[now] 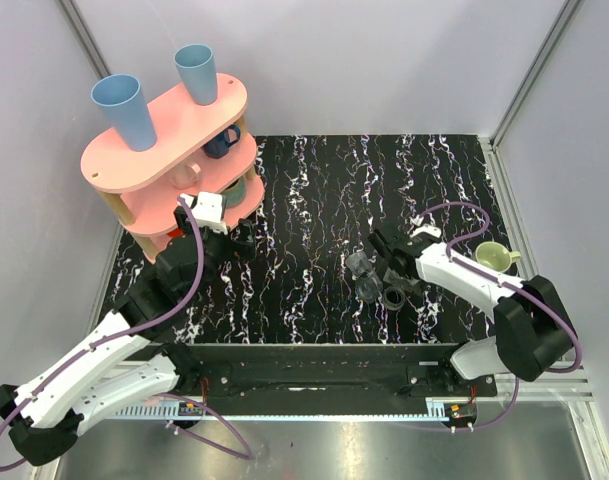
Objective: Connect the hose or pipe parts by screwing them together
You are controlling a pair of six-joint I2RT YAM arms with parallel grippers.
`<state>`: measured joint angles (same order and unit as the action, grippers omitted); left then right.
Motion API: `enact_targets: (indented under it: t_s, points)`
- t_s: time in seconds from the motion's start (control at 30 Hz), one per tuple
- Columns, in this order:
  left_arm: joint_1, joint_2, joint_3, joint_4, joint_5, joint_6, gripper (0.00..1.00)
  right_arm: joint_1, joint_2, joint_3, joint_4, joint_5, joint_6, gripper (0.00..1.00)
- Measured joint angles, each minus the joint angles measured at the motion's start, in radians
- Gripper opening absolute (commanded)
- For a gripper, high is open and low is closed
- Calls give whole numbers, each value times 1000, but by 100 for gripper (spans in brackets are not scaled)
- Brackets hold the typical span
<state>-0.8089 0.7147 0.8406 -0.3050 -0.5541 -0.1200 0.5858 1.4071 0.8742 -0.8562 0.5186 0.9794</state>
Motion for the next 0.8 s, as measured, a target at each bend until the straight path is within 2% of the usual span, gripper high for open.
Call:
enact_targets:
  t_s: [0.4,0.8]
  points:
    - [-2,0,0,0,0,8,98,0,0,-64,73,-63,26,45]
    - [-5,1,0,0,0,11,98,0,-43,-64,46,-55,24,51]
